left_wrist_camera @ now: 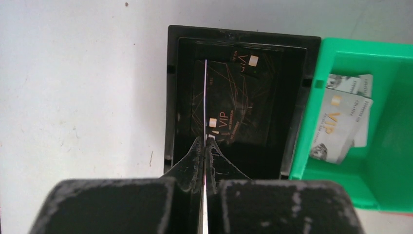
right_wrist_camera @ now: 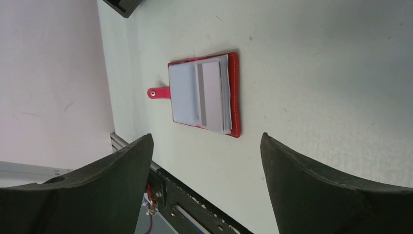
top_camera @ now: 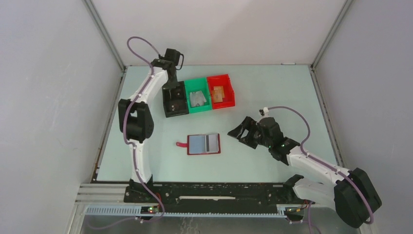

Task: Take the credit cards out of the card holder
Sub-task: Place the credit card in the storage box, then reset both arms

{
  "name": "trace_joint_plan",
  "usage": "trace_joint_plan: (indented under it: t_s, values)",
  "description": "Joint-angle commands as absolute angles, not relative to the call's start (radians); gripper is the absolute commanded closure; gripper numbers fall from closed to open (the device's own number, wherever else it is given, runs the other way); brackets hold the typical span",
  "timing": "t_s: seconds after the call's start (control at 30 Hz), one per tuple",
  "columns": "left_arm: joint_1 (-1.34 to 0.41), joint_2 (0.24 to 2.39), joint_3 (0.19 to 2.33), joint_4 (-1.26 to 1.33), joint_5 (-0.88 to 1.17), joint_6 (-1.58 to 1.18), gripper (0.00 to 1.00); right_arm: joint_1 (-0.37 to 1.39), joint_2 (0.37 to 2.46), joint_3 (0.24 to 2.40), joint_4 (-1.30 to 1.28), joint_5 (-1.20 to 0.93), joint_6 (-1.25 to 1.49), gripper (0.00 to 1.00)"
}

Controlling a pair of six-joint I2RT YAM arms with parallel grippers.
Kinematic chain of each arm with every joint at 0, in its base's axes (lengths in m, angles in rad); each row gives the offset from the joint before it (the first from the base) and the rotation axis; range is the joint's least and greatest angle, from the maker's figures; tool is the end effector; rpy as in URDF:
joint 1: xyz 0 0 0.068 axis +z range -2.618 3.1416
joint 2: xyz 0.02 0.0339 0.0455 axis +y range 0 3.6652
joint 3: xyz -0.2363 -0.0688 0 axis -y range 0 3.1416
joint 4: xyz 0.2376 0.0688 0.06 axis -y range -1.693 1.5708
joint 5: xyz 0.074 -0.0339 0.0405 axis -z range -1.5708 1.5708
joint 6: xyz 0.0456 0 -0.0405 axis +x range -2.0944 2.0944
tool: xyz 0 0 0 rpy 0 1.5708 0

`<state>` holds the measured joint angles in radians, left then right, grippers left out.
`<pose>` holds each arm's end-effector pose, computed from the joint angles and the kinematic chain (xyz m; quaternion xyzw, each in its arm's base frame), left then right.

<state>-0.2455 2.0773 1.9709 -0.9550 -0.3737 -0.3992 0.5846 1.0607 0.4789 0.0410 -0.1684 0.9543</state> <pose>0.4251 -0.0893 0.2529 -0.1197 0.9445 0.0921 0.2918 0.1943 0.1378 0.1780 0.1187 0.8601 0.3940 0.3016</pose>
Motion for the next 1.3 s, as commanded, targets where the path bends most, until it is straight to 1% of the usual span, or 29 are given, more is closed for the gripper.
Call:
trace_joint_plan:
  t_s: [0.0, 0.23, 0.3, 0.33, 0.4, 0.53, 0.6, 0.73, 0.9, 1.1, 1.27]
  values:
    - [-0.247, 2.145, 2.032, -0.962, -0.415, -0.389, 1.0, 0.583, 1.02, 0.463, 0.011, -0.138, 0.945, 0.1]
    - [-0.252, 2.197, 2.027, -0.965, -0.409, -0.378, 0.99, 0.583, 0.989, 0.458, -0.042, -0.109, 0.943, 0.1]
    - [-0.257, 2.206, 2.026, -0.968, -0.402, -0.373, 0.95, 0.583, 0.985, 0.457, -0.046, -0.105, 0.944, 0.1]
    - [-0.259, 2.211, 2.026, -0.969, -0.4, -0.372, 0.91, 0.583, 0.985, 0.457, -0.047, -0.104, 0.945, 0.1]
    - [-0.263, 2.214, 2.029, -0.971, -0.395, -0.369, 0.8, 0.583, 0.986, 0.456, -0.045, -0.104, 0.945, 0.1]
    - [-0.268, 2.209, 2.022, -0.958, -0.358, -0.356, 0.68, 0.583, 0.987, 0.457, -0.043, -0.106, 0.946, 0.1]
    - [-0.274, 2.201, 2.016, -0.948, -0.35, -0.349, 0.67, 0.583, 0.981, 0.458, -0.044, -0.107, 0.94, 0.1]
    - [-0.288, 2.159, 2.007, -0.938, -0.293, -0.35, 0.66, 0.583, 0.949, 0.465, -0.08, -0.076, 0.931, 0.1]
    - [-0.323, 1.996, 1.932, -0.891, -0.193, -0.362, 0.67, 0.583, 0.915, 0.523, -0.205, -0.004, 0.877, 0.09]
    - [-0.339, 1.71, 1.751, -0.809, -0.121, -0.356, 0.67, 0.581, 0.909, 0.677, -0.441, 0.232, 0.751, 0.07]
    - [-0.339, 1.477, 1.566, -0.754, -0.115, -0.298, 0.66, 0.577, 0.893, 0.81, -0.59, 0.437, 0.653, 0.05]
